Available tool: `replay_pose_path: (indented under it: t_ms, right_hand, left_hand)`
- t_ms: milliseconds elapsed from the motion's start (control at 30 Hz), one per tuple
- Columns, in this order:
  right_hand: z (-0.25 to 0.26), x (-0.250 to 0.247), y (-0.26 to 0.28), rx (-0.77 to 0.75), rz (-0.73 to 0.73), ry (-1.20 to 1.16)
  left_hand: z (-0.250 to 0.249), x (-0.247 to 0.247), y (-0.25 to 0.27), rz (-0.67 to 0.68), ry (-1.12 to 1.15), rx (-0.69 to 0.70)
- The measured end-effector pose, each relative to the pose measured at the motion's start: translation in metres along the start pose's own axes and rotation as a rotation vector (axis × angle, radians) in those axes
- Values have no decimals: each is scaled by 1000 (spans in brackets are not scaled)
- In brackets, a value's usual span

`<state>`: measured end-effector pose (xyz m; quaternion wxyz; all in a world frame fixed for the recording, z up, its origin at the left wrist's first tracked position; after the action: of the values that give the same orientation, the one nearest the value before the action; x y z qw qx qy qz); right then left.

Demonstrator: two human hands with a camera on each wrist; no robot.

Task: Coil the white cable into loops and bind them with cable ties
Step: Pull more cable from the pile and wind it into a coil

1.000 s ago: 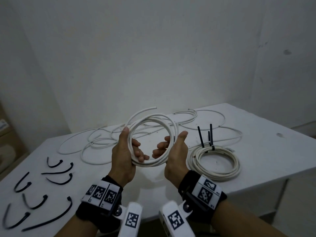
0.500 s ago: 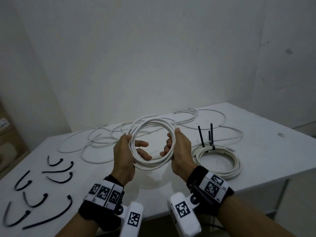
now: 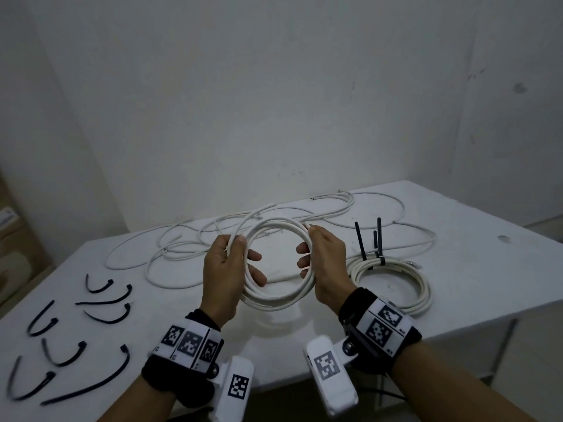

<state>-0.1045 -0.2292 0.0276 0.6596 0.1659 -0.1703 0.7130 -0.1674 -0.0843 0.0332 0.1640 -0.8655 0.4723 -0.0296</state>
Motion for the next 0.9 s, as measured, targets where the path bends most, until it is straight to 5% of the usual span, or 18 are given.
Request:
replay_pose_path:
  t_ms: [233, 500, 733, 900]
  right_hand:
    - [-3, -2, 1, -364, 69, 480]
    - [-8, -7, -5, -314, 201, 573]
    - [-20, -5, -6, -105, 250, 501]
    - [-17, -6, -8, -182, 330, 612]
  left_hand:
    - [2, 4, 1, 89, -56, 24]
    - [5, 3, 3, 107, -194, 70]
    - [-1, -4, -4, 161, -335, 135]
    - [6, -5, -4, 176, -341, 20]
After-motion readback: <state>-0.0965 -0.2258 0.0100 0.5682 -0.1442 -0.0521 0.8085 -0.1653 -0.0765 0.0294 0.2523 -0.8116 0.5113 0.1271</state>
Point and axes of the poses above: each hand's wrist, its own y-axis away from the middle knuckle, its own x-axis out of the palm, z = x × y, the point moved 2 cm from there along -y, towards the middle knuckle, and after that the axes turned 8 degrees about -y, right-handed, at the moved point
